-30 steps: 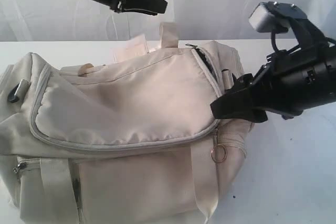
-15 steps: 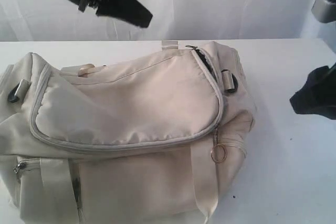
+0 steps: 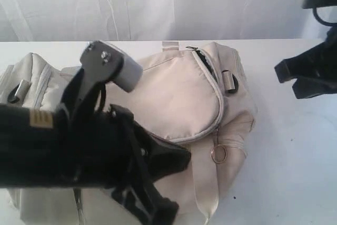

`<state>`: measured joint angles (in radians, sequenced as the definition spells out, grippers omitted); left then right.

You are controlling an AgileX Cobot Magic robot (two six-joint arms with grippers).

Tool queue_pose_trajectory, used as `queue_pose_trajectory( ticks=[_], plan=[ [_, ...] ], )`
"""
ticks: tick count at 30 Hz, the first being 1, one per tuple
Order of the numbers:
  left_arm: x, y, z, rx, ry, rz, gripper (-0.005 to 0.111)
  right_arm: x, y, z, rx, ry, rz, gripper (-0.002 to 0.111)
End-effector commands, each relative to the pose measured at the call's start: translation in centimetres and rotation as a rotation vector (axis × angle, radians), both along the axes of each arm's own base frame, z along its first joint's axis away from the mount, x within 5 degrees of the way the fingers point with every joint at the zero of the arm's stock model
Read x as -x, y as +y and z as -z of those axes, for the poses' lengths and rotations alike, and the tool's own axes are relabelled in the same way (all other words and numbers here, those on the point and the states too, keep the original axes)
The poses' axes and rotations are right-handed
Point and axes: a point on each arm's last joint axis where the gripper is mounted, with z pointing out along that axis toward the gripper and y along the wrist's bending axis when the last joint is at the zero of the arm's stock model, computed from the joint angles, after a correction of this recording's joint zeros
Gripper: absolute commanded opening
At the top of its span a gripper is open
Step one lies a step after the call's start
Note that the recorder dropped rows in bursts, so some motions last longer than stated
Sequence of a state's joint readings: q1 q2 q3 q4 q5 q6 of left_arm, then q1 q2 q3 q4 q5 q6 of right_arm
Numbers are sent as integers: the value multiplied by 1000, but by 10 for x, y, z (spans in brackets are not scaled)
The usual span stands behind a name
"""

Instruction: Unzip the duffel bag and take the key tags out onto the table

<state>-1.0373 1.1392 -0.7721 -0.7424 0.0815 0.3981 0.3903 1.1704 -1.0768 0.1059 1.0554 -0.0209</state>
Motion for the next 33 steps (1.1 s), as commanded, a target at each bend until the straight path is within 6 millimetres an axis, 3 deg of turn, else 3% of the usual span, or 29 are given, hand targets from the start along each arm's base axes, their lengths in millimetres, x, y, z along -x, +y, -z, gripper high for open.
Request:
queue_pose_trajectory(
  ticks=[1,9,12,16,20,27,33],
  plan=[
    [8,-20,15,35,-12,-42,0,-26,15,-3,-22,66,-27,3],
    [-2,-52,64,-102,14,-72,0,-58,44,9,-136,160,-108,5],
    [-10,-59,73,-106,-8,-121,0,-64,53,14,-190,186,-163,15],
    [-17,-67,75,-99,-46,-145,2,-70,62,24,-240,220,-194,37],
    [-20,-77,73,-95,-61,-134,18,-77,66,35,-243,255,-185,52],
    [-26,-83,82,-107,-79,-159,53,-81,71,41,-285,289,-173,53],
    [-31,-86,92,-115,-107,-196,58,-81,71,42,-294,295,-171,53]
  ],
)
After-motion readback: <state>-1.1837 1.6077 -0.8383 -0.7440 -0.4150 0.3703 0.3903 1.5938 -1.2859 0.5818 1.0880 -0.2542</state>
